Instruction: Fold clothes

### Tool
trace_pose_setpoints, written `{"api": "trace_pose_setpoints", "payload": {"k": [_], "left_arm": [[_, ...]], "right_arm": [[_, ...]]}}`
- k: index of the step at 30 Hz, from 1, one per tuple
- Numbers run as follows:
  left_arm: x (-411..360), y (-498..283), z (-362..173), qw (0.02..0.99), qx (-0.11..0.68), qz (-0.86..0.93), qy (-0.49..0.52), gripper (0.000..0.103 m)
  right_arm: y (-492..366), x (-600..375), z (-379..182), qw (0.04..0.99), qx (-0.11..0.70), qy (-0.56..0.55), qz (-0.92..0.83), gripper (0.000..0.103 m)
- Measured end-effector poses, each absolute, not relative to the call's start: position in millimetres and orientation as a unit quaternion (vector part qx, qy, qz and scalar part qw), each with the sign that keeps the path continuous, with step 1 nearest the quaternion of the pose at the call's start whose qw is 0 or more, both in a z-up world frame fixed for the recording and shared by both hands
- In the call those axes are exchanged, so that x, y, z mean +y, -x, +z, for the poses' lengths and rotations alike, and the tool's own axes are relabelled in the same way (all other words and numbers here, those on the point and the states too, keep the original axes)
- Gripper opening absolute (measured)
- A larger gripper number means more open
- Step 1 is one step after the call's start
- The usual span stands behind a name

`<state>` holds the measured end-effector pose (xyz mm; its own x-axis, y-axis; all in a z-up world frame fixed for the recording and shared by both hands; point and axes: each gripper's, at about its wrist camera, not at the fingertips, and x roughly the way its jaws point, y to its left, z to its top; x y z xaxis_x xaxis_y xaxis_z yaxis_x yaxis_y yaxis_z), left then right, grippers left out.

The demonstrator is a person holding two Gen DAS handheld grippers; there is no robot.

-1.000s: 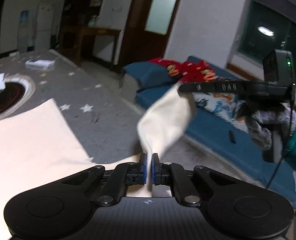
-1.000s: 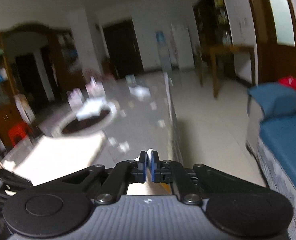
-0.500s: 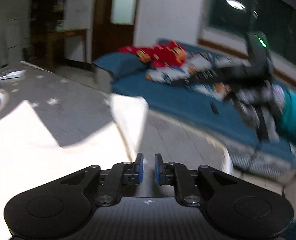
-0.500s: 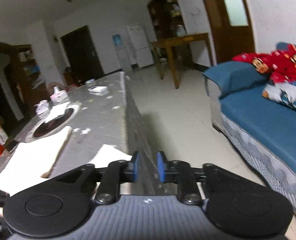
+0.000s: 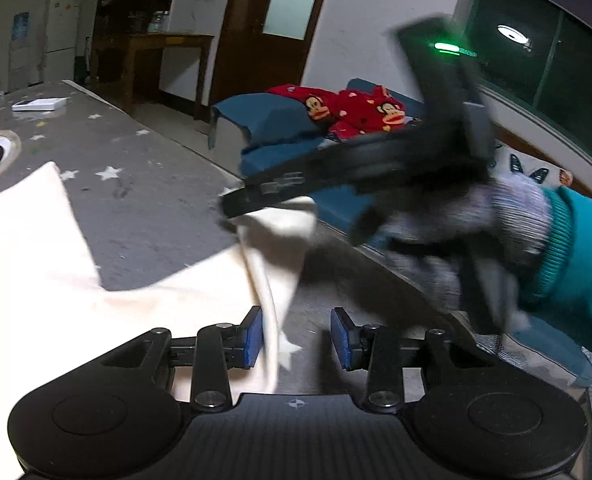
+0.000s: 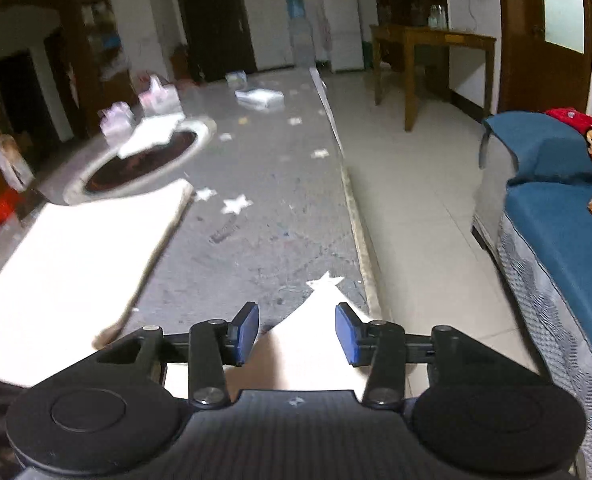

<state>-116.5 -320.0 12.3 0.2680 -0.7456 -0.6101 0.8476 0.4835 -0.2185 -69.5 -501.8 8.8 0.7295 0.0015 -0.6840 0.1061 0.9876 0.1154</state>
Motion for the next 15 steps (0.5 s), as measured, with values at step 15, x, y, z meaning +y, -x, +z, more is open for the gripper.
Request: {"api": "trace_pose_setpoints", "payload": {"k": [15], "left_arm": [[-316, 123, 6, 0.785, 0.329, -0.521, -0.063, 0.054]], "right_arm": [[165, -518, 52, 0.970, 0.219, -0.093, -0.051, 0.005]]}}
